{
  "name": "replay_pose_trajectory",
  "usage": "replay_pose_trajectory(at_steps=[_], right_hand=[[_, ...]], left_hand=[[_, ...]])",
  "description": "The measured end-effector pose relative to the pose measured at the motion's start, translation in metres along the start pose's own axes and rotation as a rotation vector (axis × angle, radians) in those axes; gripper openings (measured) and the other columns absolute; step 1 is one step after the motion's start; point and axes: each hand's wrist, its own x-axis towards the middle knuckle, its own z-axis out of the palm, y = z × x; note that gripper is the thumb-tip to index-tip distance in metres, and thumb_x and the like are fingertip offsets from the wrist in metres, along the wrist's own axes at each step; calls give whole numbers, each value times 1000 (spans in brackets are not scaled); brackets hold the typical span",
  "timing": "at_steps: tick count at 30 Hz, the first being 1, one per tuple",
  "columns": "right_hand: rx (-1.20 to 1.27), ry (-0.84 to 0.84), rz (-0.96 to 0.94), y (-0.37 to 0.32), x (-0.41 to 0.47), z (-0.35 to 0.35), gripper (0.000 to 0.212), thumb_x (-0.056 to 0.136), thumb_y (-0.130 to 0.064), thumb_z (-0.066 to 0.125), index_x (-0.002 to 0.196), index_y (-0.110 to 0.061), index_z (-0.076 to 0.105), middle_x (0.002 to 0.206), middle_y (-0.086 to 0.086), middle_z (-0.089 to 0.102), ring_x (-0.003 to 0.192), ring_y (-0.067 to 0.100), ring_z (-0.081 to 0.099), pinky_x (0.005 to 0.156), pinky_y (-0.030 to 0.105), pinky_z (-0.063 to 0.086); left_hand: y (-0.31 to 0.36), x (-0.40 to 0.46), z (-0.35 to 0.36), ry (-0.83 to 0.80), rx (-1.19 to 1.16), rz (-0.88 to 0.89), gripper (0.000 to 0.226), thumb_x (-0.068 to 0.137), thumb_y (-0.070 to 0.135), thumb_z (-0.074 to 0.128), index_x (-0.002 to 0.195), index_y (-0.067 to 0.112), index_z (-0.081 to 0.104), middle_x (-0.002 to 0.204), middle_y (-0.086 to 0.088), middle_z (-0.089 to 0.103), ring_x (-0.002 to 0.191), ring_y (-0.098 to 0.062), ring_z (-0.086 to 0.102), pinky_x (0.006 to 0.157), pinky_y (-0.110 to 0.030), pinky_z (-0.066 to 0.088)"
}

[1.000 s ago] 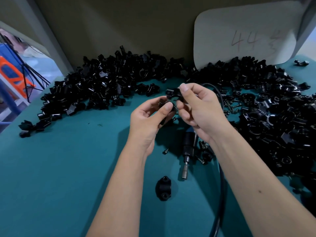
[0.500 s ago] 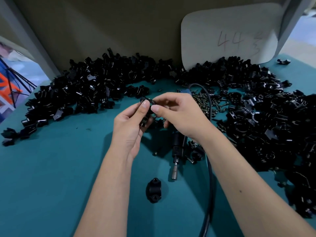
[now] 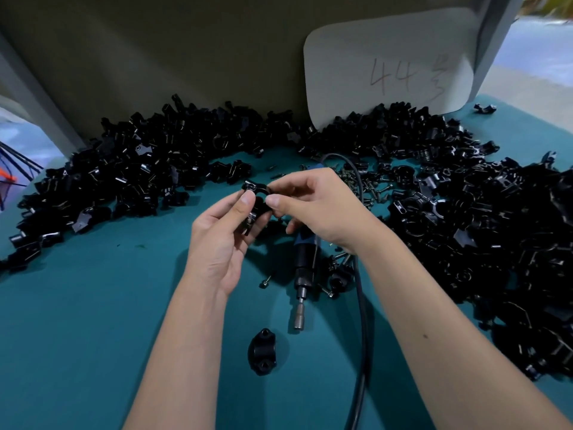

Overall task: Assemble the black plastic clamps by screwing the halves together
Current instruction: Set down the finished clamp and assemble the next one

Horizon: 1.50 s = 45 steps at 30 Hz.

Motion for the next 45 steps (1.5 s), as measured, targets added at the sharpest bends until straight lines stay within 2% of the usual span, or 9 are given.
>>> replay_pose_trajectory(at_steps=[2,6,10,15,20,25,30,34,45], right_hand=[[-121,95,13,-3,1,-12,15,96,-18,73,110,-14,76,92,0,76,78,12,72,63,27,60],[-864,352,85,1,6,-62,25,93,1,65,106,-15,79,101,2,76,89,18,72,85,37,63],[-1202,139,467,11,20,-100,30,85,6,61,109,-7,76,104,16,73,96,38,70,88,49,62],[-1144,40,434,13,27,-107,6,86,-10,82,87,-14,77,98,5,76,93,27,70,83,36,60],[-1084,-14,408,15,22,-102,23,89,-20,80,71,-23,67,87,-1,71,90,24,67,76,32,51],[-1089,227,363,-2,13,-112,15,96,-10,68,86,-15,79,97,7,76,91,28,71,87,41,62],[-656,352,80,-25,-2,-90,16,95,-14,73,99,-27,83,85,-15,73,66,-8,63,63,7,46],[-385,214,-102,-21,-10,-49,13,91,-14,78,100,-24,81,85,-10,78,82,0,72,78,17,56],[-300,185,-231,0,-8,-44,16,92,-14,77,102,-25,83,92,-13,79,91,3,73,83,22,57]], left_hand=[[-2,2,3,33,-32,4,19,78,16,78,94,6,80,95,-6,78,86,-15,74,73,-23,60],[-11,2,14,25,-28,9,11,74,16,81,84,12,84,91,-4,78,82,-14,74,72,-24,61],[-19,2,26,-14,0,4,12,73,17,82,85,13,85,92,-4,78,83,-16,73,72,-24,60],[-23,-1,33,-23,-18,-37,15,72,19,83,85,13,85,93,-4,78,79,-15,73,71,-23,60],[-23,0,32,-5,6,-39,10,75,17,82,85,13,84,93,-4,78,79,-15,73,69,-22,59],[-24,3,29,7,16,-16,17,72,18,83,88,11,84,94,-6,79,81,-17,73,69,-22,60],[-28,5,28,-4,126,94,31,76,18,84,104,6,78,95,-6,79,77,-18,75,73,-25,60],[-30,3,30,-75,192,158,21,77,18,84,98,14,81,96,-7,80,87,-19,76,75,-28,61],[-32,5,25,-124,240,206,22,87,4,80,108,10,79,110,-18,76,99,-29,76,82,-35,63]])
